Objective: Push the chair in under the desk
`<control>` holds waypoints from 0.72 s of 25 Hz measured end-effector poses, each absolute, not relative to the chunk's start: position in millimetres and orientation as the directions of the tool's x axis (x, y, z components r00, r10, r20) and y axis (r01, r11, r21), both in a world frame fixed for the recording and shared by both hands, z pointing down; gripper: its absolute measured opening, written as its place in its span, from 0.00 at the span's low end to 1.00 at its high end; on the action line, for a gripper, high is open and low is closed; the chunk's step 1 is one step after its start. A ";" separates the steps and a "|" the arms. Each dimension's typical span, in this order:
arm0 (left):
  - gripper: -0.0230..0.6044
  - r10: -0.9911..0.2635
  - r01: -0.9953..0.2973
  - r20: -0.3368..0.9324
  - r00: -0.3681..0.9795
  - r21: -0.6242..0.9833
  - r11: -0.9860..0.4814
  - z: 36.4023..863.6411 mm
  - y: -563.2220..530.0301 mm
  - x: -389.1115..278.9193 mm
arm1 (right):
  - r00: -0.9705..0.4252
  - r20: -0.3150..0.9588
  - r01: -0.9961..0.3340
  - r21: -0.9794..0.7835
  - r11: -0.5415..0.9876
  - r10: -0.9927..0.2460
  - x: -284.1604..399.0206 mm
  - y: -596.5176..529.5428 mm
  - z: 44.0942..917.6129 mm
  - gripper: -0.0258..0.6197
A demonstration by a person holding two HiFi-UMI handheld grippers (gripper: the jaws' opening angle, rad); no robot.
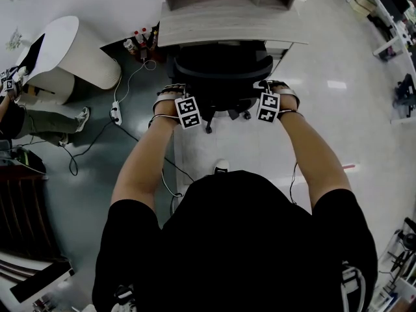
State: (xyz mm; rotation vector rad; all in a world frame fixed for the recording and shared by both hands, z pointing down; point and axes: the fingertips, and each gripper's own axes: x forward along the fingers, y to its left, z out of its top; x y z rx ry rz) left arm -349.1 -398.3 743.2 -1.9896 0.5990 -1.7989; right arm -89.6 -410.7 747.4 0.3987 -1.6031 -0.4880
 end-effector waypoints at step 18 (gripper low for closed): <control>0.36 -0.475 -0.107 0.869 0.135 -0.464 -0.879 740.0 -384.6 -351.3 | -0.121 0.792 -0.106 0.589 0.801 -0.598 -82.2 -406.5 728.7 0.54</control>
